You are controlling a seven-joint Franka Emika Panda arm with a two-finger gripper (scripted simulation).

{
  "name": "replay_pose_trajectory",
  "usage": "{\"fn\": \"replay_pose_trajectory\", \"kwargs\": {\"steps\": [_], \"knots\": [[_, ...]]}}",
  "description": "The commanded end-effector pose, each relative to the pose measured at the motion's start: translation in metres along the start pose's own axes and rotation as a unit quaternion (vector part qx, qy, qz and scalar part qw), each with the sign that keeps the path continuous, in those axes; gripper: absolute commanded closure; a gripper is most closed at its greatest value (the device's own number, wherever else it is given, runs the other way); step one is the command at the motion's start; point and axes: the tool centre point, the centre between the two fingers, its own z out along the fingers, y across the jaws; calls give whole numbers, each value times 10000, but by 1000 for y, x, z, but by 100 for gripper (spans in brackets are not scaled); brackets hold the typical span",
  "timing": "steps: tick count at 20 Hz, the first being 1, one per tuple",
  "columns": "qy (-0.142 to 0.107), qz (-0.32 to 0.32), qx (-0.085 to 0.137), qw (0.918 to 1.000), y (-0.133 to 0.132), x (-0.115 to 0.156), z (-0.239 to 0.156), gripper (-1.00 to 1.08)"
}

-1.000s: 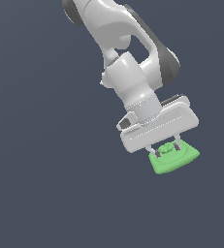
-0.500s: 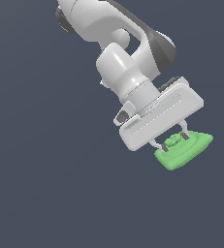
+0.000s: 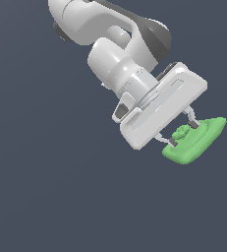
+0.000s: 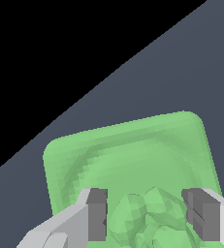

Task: Pick up the object and move it to a goal position.

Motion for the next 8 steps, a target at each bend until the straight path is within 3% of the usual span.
{"fn": "replay_pose_trajectory", "kwargs": {"steps": [1, 8], "knots": [[44, -73, 122, 9999, -5, 4, -3, 108], [73, -144, 254, 9995, -9, 7, -6, 108]]}}
